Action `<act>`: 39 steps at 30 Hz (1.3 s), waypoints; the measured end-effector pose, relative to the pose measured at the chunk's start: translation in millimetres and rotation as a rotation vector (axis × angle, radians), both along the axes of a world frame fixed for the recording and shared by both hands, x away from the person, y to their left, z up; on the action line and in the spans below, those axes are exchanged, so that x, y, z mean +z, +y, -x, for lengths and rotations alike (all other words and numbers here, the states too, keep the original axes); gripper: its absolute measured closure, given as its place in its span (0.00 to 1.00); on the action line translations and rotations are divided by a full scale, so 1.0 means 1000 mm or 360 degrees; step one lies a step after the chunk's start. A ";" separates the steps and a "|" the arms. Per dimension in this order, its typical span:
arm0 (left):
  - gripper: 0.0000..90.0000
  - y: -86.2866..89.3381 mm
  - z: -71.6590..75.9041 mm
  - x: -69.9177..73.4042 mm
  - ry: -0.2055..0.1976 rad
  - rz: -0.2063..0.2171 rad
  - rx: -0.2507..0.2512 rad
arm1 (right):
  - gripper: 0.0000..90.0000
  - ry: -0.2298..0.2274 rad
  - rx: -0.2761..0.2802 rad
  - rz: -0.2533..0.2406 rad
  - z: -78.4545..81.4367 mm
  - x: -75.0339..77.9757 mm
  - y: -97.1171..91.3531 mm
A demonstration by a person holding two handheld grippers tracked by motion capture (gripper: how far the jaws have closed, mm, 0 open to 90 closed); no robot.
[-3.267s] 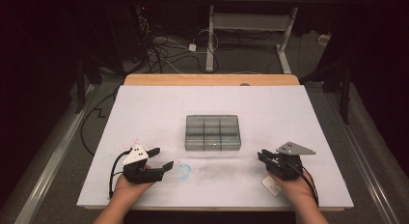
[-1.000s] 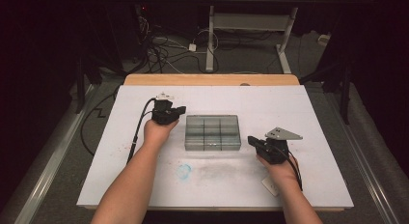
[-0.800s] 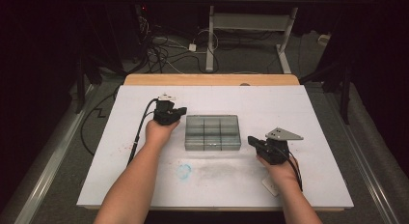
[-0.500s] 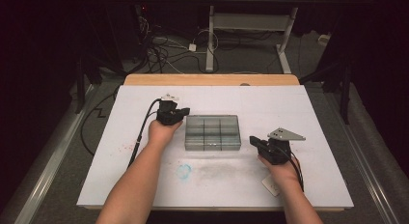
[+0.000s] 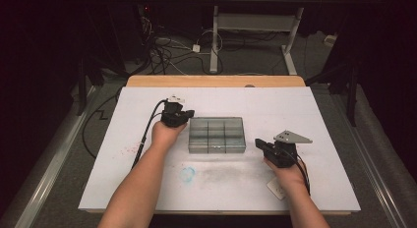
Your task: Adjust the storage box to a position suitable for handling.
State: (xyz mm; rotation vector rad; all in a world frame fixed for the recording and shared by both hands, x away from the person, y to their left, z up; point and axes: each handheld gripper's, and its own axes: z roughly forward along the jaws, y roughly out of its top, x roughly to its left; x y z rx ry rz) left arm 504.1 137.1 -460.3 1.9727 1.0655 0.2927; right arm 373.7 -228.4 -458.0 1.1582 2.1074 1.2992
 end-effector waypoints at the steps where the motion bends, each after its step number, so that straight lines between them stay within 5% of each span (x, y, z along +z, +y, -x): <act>1: 0.98 0.000 0.000 0.000 0.0002 -0.0005 -0.0005 | 1.00 0.0001 0.0000 0.0002 0.000 0.000 0.000; 12: 0.98 0.000 0.003 0.000 0.0014 -0.0037 -0.0017 | 1.00 0.0010 -0.0005 0.0005 -0.001 -0.002 -0.001; 19: 0.98 0.001 0.019 0.002 0.0023 -0.0064 -0.0040 | 1.00 0.0017 -0.0029 0.0013 -0.002 -0.003 -0.007; 35: 0.98 0.007 0.128 0.000 0.0033 -0.0055 -0.0153 | 1.00 0.0054 -0.0010 0.0117 -0.009 -0.006 -0.013; 39: 0.98 0.020 0.144 0.001 0.0004 -0.0021 -0.0062 | 1.00 0.0058 0.0024 0.0159 -0.012 -0.009 -0.009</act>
